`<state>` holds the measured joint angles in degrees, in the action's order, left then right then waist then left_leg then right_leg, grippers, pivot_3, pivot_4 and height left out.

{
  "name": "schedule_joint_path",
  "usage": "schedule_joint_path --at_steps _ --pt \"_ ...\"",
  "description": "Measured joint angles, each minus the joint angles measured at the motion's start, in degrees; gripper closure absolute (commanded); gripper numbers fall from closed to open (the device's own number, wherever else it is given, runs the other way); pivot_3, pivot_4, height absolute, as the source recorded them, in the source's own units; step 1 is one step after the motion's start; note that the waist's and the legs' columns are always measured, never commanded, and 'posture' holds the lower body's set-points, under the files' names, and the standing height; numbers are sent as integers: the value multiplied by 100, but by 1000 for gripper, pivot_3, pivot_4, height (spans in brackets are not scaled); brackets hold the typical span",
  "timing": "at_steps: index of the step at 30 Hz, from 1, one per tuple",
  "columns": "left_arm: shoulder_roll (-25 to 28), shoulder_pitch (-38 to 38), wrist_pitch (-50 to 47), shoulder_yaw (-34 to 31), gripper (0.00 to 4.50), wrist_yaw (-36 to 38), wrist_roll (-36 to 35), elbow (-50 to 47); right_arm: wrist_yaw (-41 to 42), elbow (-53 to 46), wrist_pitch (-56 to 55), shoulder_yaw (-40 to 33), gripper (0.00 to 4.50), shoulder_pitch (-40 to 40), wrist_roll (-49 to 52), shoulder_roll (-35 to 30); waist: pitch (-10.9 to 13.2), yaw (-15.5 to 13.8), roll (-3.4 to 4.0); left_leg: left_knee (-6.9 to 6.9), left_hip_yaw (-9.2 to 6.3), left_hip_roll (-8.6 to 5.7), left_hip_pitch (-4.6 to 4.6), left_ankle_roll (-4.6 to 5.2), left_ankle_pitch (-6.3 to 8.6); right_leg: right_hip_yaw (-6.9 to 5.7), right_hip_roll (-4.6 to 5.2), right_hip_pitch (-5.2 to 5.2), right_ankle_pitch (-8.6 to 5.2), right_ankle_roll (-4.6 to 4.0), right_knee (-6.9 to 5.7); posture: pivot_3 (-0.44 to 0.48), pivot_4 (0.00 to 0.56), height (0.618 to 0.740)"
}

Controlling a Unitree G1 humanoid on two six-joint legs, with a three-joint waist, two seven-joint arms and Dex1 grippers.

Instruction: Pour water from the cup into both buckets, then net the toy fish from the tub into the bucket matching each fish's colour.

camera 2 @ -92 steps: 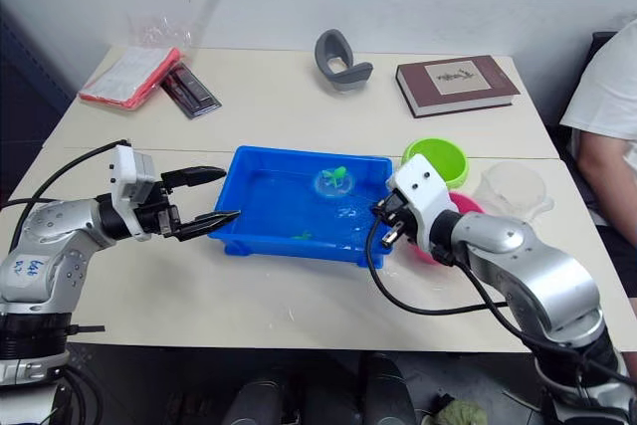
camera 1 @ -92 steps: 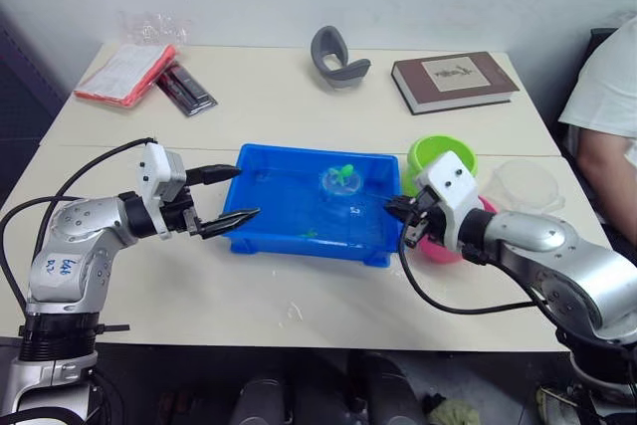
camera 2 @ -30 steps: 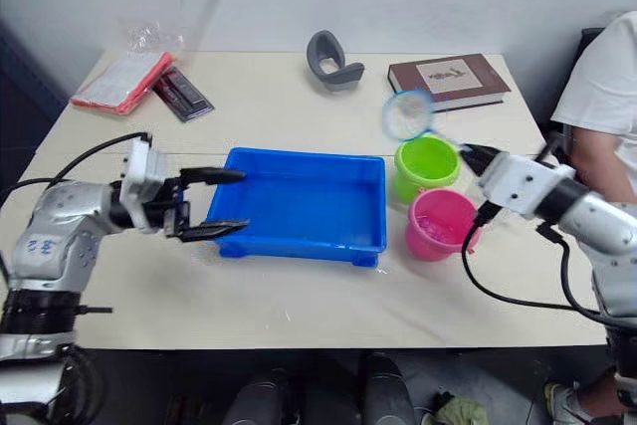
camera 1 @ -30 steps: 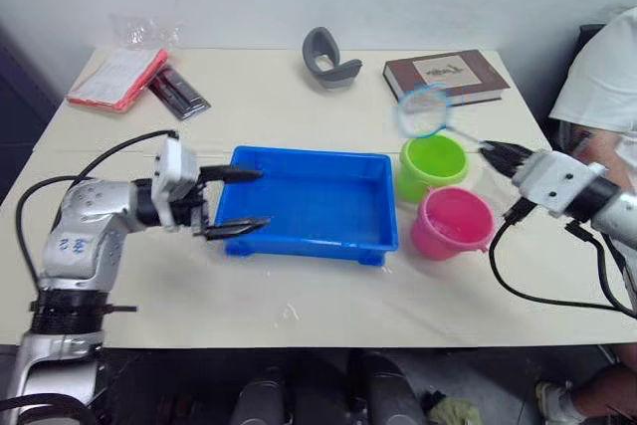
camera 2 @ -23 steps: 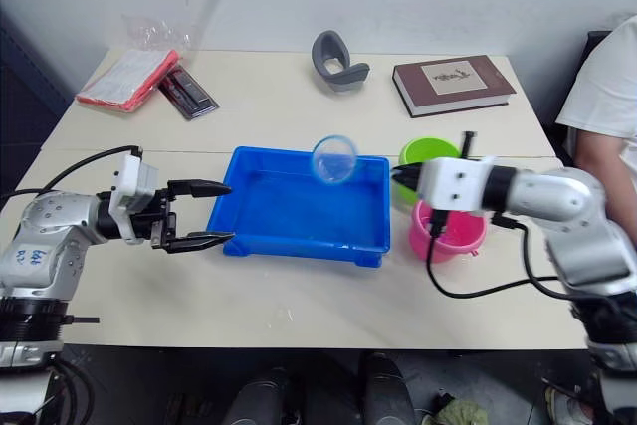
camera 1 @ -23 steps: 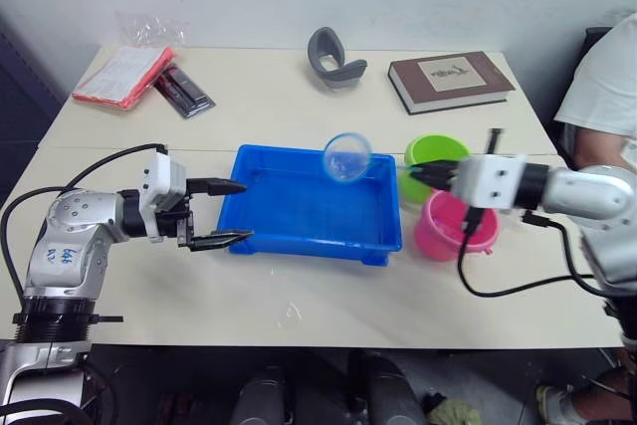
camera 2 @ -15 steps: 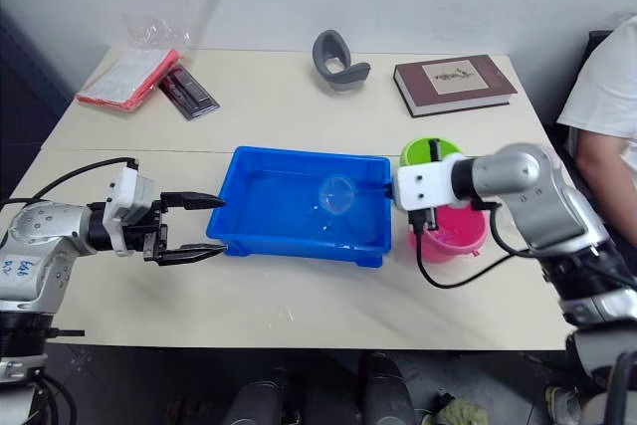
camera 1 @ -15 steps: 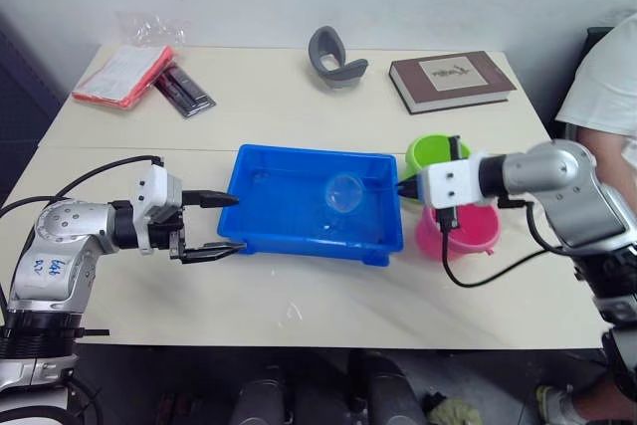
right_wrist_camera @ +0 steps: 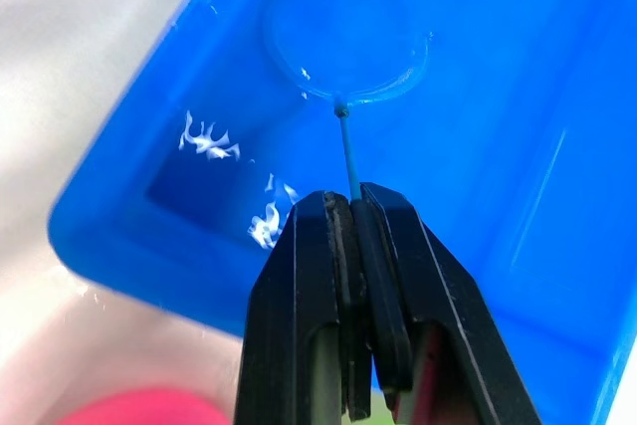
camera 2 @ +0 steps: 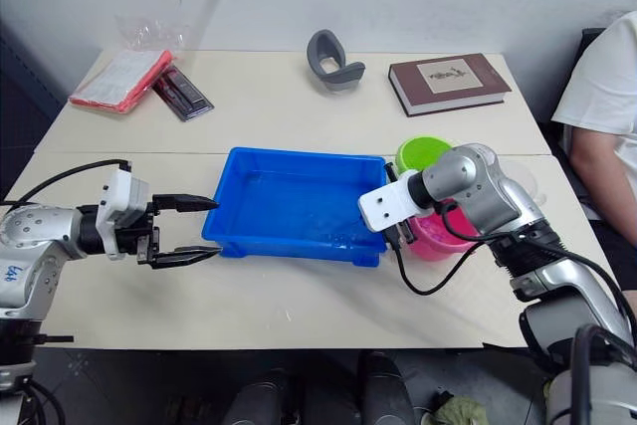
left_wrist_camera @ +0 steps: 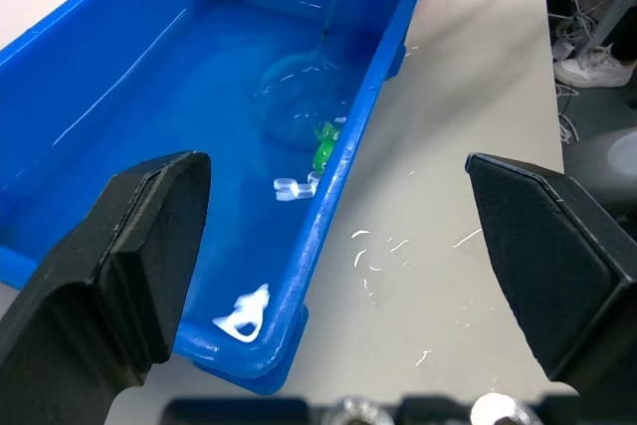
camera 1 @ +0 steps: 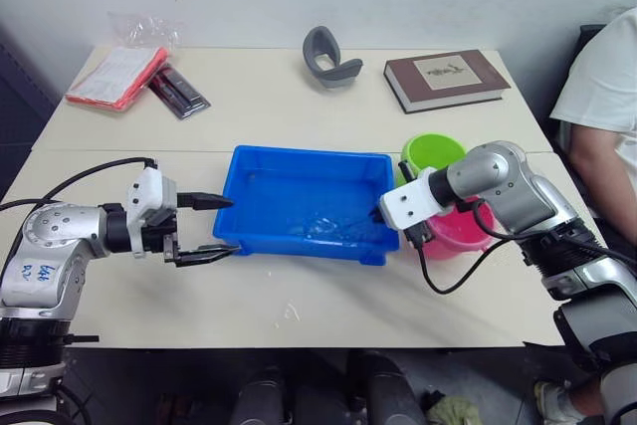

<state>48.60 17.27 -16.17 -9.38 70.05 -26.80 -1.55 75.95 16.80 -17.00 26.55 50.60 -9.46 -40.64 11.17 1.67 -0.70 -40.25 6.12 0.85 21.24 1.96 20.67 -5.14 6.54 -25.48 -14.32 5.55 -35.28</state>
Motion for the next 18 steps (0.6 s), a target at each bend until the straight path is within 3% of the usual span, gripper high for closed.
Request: schedule_joint_path --at_steps 12,18 --pt "-2 0 -20 -42 88 -117 -1 -39 -239 123 221 -216 4500 -362 218 419 0 3 0 0 0 1 -2 -3 0 1 1 0 -1 -2 -3 0 150 740" --pt "118 -175 -17 -108 88 -94 1 -11 -480 134 613 14 4500 -167 -388 634 1 32 2 0 3 3 -3 -6 0 5 1 -7 -4 -7 -12 0 150 740"
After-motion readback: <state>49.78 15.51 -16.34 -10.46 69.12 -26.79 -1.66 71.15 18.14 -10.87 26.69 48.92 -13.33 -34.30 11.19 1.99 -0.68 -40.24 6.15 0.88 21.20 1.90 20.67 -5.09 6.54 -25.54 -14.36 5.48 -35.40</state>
